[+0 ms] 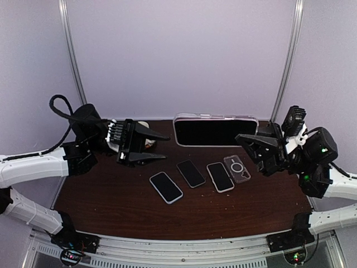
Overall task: Take the phone out of the phone case
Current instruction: Remove the phone from the bottom left corner of the phone case.
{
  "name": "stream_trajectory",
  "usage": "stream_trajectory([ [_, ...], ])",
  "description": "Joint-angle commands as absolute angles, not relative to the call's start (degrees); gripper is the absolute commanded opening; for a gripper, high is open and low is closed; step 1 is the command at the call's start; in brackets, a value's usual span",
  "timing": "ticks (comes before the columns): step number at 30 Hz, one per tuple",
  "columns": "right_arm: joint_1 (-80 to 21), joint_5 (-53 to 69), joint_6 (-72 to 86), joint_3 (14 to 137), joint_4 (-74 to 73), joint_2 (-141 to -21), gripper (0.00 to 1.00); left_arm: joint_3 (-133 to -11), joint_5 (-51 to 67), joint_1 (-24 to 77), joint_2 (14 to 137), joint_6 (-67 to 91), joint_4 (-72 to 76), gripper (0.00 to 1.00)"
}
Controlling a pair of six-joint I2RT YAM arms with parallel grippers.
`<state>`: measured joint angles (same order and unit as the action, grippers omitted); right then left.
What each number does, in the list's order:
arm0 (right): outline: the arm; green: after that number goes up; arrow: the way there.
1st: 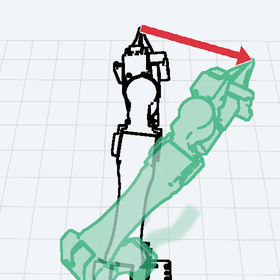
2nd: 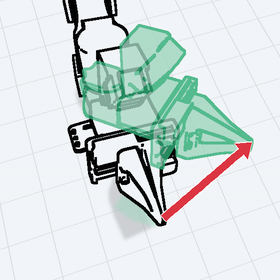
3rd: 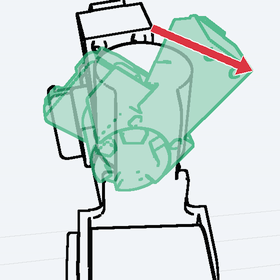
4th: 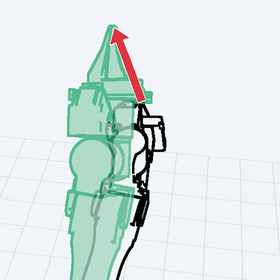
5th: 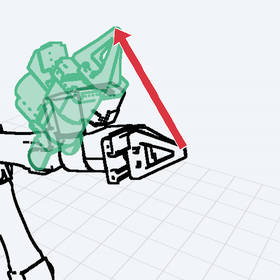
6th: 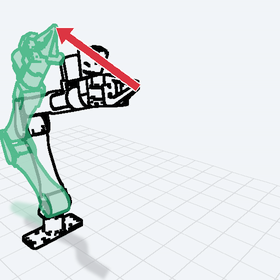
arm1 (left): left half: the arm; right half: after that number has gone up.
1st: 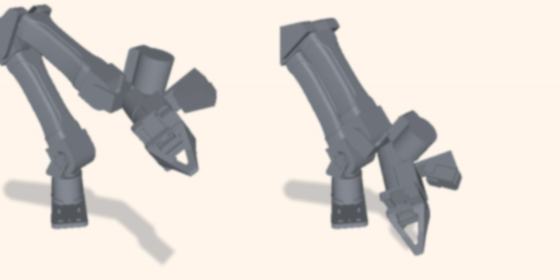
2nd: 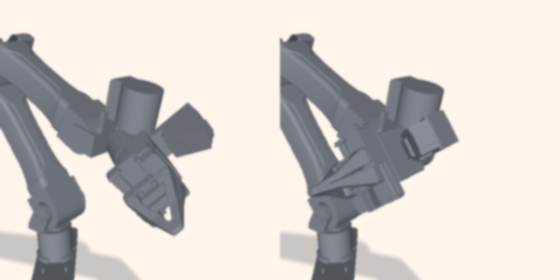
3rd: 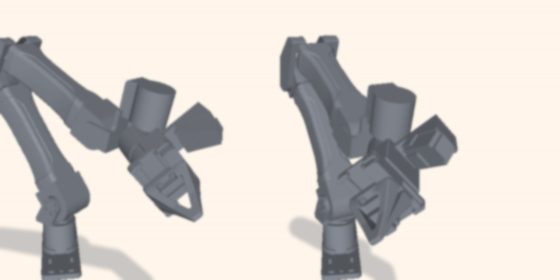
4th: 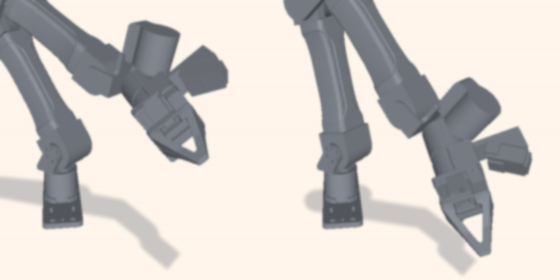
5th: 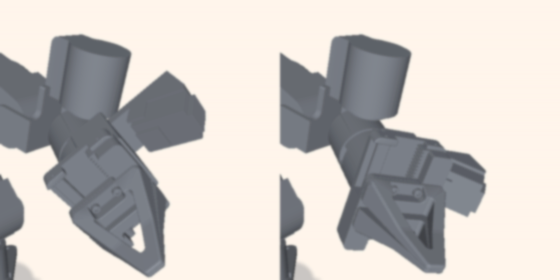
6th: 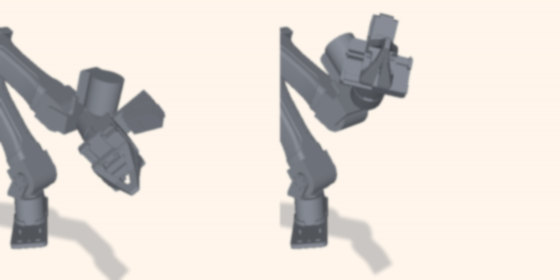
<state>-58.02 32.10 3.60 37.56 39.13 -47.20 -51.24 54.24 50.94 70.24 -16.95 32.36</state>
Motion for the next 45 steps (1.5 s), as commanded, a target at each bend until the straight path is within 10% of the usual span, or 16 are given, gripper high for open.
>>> stream_trajectory([
  [1,-59.0,31.7,6.5,39.4,46.3,-48.5,0.0,-51.9,55.4,50.6,70.7,-9.4,43.3,0.4],
  [45,-60.1,37.4,7.9,40.3,52.0,-56.8,0.0,-53.5,63.5,50.6,73.6,-4.7,42.4,0.24],
])
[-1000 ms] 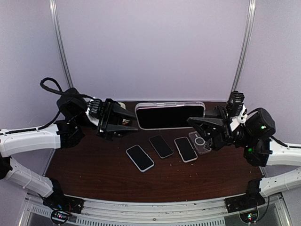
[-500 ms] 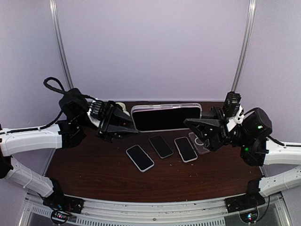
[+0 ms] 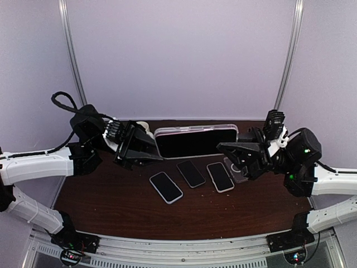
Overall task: Take the phone out of the phone case
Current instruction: Remove the phone from the bottom left corner of the phone case.
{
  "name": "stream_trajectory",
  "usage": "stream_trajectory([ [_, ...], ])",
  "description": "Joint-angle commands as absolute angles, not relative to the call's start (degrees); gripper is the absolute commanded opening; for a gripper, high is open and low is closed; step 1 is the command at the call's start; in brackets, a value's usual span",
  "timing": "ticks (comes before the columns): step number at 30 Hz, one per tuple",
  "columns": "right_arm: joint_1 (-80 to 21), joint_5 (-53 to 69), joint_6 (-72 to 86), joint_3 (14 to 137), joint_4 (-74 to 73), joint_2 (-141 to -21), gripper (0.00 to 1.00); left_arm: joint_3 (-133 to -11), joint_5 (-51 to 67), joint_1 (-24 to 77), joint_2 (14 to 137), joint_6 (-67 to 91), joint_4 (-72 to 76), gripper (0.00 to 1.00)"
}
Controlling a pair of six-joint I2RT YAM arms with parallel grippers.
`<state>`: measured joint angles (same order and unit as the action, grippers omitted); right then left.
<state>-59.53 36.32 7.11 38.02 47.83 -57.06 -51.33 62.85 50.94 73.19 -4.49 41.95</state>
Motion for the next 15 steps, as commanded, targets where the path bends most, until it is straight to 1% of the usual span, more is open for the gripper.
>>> stream_trajectory([
  [1,-60.1,37.4,7.8,40.3,52.0,-56.9,0.0,-53.5,63.5,50.6,73.7,-4.8,42.4,0.25],
  [8,-60.2,37.5,7.2,40.2,51.1,-56.9,0.0,-53.6,63.7,50.6,73.8,-4.9,42.0,0.24],
  [10,-60.2,37.3,6.9,40.1,50.8,-56.8,0.0,-53.6,63.9,50.6,73.8,-4.8,42.0,0.26],
  [15,-60.2,37.3,6.5,40.3,50.0,-57.0,0.0,-53.7,64.5,50.6,73.9,-4.8,42.1,0.27],
])
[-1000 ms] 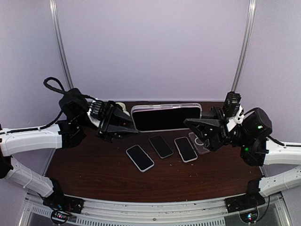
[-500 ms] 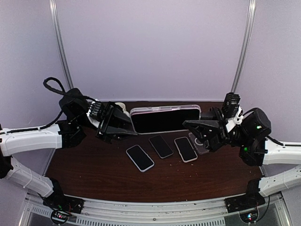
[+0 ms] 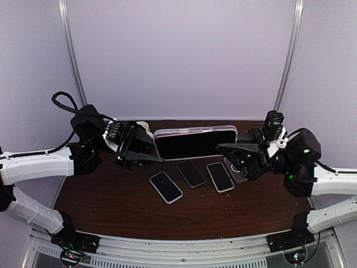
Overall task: Take the phone out of the phone case
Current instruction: Remove the phone from the bottom left corner of the phone case.
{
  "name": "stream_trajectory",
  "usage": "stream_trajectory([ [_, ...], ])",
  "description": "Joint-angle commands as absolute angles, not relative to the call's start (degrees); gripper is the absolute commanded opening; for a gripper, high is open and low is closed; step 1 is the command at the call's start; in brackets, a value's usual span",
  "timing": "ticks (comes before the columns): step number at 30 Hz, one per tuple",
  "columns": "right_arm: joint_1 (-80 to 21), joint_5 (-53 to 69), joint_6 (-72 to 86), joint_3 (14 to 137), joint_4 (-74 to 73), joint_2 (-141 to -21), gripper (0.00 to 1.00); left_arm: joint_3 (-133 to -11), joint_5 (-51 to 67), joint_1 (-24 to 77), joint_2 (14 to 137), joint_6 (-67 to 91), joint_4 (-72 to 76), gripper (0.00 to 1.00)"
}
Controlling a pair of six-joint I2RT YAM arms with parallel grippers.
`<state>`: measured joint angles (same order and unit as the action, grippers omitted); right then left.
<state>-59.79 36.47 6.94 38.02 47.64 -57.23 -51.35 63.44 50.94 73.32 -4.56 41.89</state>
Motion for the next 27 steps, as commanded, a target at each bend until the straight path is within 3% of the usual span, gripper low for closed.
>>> stream_trajectory([
  [1,-60.2,37.3,6.4,40.3,49.7,-57.0,0.0,-53.7,64.7,50.6,74.0,-4.7,42.1,0.25],
  [10,-60.2,41.0,11.4,41.4,48.8,-58.4,0.0,-53.6,67.8,50.6,73.8,-6.0,41.3,0.13],
  [17,-59.7,45.8,24.2,46.4,44.0,-63.7,0.0,-53.7,70.0,50.6,73.3,-6.1,40.9,0.12],
  [27,-59.7,44.0,29.6,48.2,38.5,-64.6,0.0,-52.9,70.8,50.6,72.2,-6.4,40.8,0.09],
])
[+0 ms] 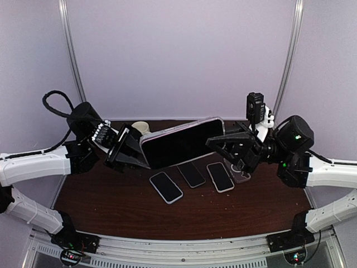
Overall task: Take the phone out of the phone case
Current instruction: Remove the phone from the bottom left corner of the phone case.
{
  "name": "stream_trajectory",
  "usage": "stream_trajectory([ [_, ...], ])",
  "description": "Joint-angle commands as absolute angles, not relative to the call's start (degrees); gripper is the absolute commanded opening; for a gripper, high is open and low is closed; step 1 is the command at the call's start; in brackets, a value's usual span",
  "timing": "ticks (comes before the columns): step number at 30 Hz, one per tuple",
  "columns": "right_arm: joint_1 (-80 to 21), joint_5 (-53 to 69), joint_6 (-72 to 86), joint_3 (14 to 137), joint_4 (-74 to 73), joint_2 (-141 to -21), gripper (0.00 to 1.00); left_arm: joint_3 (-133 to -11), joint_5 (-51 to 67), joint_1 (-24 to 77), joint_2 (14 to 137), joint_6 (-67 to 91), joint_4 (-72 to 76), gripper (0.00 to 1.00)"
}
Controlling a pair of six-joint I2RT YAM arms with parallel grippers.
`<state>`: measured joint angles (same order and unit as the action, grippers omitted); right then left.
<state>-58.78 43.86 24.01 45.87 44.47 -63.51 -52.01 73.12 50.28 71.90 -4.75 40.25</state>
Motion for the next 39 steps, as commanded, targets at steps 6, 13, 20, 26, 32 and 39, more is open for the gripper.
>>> stream_trajectory([
  [6,-59.8,44.2,30.1,50.3,30.5,-65.0,0.0,-52.8,70.6,50.6,72.0,-7.2,40.1,0.07],
  [13,-60.0,44.0,29.9,49.3,29.7,-64.3,0.0,-52.7,67.9,50.6,71.8,-7.8,39.2,0.07],
  [20,-60.0,42.4,27.7,50.4,26.8,-62.1,0.0,-52.9,66.9,50.5,69.8,-18.2,26.1,0.26],
  [26,-59.5,40.8,23.6,51.3,20.5,-58.1,0.0,-54.4,66.6,50.3,68.1,-28.4,13.6,0.4],
  [32,-58.9,40.2,21.6,51.4,17.4,-55.6,0.0,-55.0,68.7,50.2,67.7,-29.9,10.6,0.48],
  [39,-58.8,40.1,20.6,51.7,16.6,-55.6,0.0,-55.6,71.3,50.2,68.9,-25.1,13.6,0.49],
])
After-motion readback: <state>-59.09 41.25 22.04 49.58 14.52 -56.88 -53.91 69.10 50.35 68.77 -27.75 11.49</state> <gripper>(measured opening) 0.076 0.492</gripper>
